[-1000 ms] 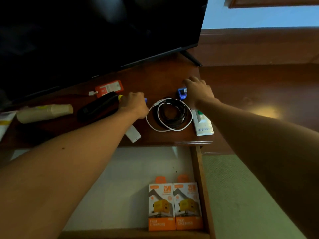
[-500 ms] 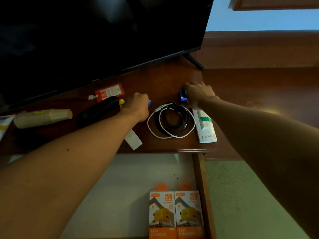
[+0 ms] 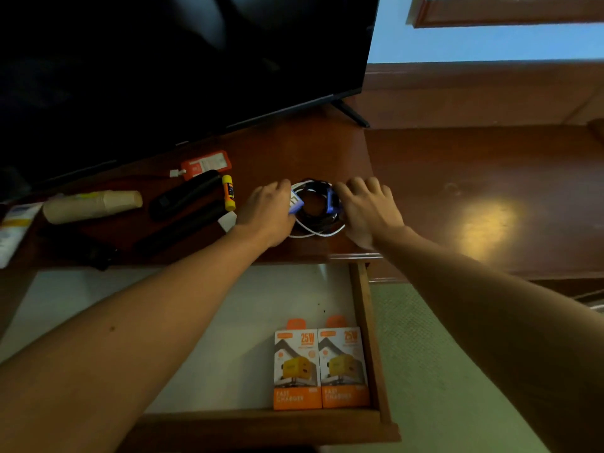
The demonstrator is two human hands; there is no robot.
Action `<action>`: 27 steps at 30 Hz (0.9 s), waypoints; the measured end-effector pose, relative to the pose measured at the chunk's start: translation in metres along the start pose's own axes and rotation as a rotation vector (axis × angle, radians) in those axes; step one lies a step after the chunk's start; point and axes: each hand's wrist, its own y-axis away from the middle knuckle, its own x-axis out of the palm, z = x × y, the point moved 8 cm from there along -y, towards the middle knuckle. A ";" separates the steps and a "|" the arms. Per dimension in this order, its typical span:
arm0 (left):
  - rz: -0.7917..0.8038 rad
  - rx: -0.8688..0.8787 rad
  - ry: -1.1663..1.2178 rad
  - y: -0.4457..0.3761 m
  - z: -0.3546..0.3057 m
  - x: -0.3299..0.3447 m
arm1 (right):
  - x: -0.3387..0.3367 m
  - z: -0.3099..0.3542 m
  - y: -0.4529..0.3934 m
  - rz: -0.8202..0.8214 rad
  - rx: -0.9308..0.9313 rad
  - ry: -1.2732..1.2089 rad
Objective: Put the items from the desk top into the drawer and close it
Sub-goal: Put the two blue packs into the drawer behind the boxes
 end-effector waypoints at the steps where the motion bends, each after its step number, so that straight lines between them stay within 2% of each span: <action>1: 0.004 0.006 0.007 0.009 -0.004 0.004 | 0.002 0.005 0.013 0.012 -0.010 0.006; 5: 0.042 0.030 0.020 0.047 -0.018 0.020 | 0.013 0.024 0.055 0.058 -0.053 -0.037; 15: 0.129 0.039 -0.024 0.120 -0.020 0.068 | 0.040 0.058 0.114 -0.015 -0.142 -0.009; 20: 0.215 0.019 -0.054 0.130 -0.006 0.096 | 0.071 0.076 0.123 0.136 -0.150 -0.013; 27: 0.317 0.078 -0.071 0.122 0.005 0.131 | 0.110 0.075 0.106 0.361 -0.040 0.024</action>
